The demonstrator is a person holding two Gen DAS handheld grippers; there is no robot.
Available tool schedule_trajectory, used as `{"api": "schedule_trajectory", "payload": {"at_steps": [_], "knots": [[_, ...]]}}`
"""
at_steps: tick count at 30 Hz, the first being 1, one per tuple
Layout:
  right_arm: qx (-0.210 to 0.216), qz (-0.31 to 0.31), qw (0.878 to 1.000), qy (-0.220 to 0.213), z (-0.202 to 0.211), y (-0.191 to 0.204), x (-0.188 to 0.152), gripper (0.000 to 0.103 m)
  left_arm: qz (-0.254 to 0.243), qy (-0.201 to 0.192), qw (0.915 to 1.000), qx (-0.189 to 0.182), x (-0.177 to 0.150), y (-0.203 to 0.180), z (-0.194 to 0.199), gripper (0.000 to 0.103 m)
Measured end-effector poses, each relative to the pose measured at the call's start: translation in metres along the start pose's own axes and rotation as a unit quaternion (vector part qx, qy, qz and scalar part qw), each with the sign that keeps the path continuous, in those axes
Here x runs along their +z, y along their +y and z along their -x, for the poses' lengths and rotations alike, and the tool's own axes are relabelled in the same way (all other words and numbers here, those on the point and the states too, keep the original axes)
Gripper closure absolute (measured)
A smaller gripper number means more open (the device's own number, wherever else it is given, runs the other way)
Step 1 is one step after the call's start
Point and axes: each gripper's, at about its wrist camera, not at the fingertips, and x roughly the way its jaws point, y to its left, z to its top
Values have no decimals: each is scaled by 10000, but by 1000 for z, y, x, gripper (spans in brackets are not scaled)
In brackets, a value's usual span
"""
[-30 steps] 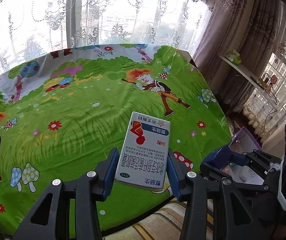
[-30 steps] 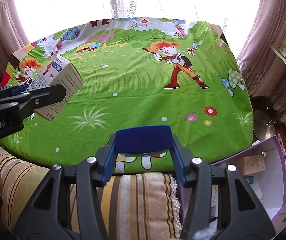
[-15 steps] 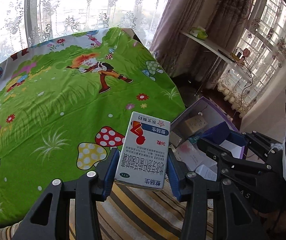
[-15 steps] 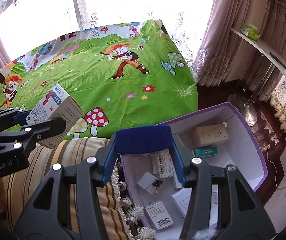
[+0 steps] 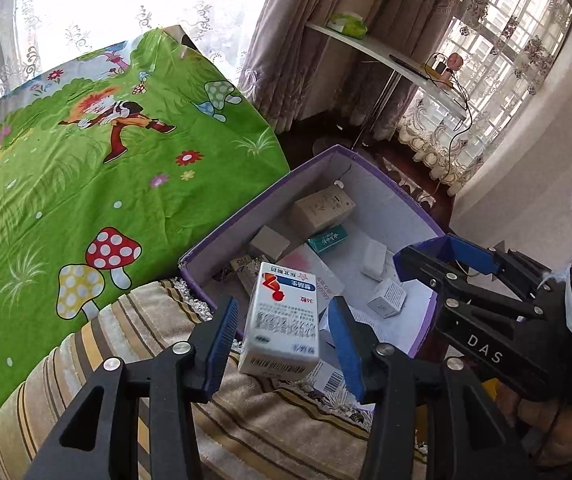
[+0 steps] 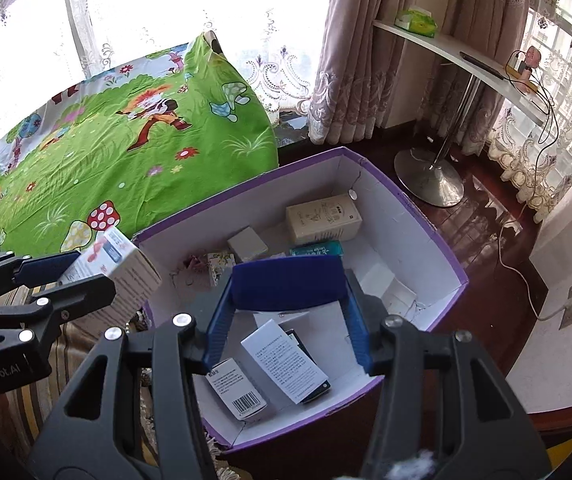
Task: Organize rigid objects
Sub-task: 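Carry the medicine box and navy block into the purple box and open both grippers, then lift both open grippers away from the purple box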
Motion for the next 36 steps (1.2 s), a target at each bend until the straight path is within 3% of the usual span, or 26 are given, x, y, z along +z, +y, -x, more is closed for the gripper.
{"api": "schedule_trajectory", "payload": {"at_steps": [3, 9, 11, 18, 36], "knots": [[-3, -17, 10000, -20, 2, -1, -1, 33, -48, 30, 10000, 69, -1, -4, -1, 45], [24, 9, 10000, -27, 6, 0, -3, 29, -55, 61, 9999, 122, -6, -7, 2, 33], [14, 9, 10000, -29, 7, 0, -4, 29, -115, 156, 9997, 168, -10, -11, 0, 16], [-45, 9, 10000, -6, 13, -7, -10, 29, -304, 246, 9980, 506, -17, -19, -1, 12], [-13, -29, 9999, 104, 7, -10, -16, 29, -472, 236, 9979, 379, -20, -26, 0, 12]]}}
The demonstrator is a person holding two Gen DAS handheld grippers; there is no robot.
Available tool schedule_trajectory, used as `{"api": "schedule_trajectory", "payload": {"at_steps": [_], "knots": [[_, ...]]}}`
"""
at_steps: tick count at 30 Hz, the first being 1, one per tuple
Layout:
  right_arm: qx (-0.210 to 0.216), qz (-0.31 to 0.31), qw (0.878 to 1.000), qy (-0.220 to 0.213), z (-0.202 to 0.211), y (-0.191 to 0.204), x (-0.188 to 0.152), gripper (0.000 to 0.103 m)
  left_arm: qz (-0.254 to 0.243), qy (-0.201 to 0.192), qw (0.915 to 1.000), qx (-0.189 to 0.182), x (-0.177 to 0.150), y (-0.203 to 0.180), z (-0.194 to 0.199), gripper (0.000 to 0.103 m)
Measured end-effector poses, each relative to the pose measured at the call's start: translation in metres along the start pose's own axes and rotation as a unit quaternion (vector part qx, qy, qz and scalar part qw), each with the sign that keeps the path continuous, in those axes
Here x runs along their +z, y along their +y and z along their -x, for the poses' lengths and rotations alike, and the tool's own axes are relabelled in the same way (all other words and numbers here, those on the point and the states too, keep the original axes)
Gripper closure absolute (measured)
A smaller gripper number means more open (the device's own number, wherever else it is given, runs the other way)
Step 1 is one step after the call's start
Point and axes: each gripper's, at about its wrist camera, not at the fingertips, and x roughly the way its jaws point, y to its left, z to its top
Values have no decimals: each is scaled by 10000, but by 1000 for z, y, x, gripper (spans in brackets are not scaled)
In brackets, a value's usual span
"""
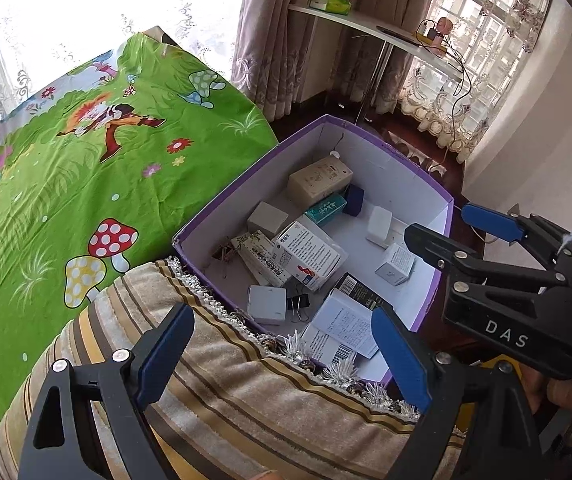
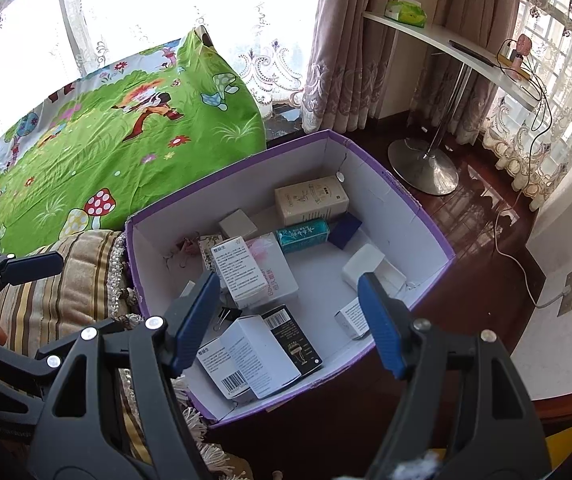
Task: Organize rigid objects
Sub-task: 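Lift both open grippers away from the purple box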
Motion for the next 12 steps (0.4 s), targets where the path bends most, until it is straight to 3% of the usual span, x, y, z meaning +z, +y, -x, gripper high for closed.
{"api": "schedule_trajectory", "payload": {"at_steps": [12], "knots": [[17, -73, 10000, 7, 2, 0, 0, 29, -148, -154, 9996, -174, 0, -6, 4, 12]]}}
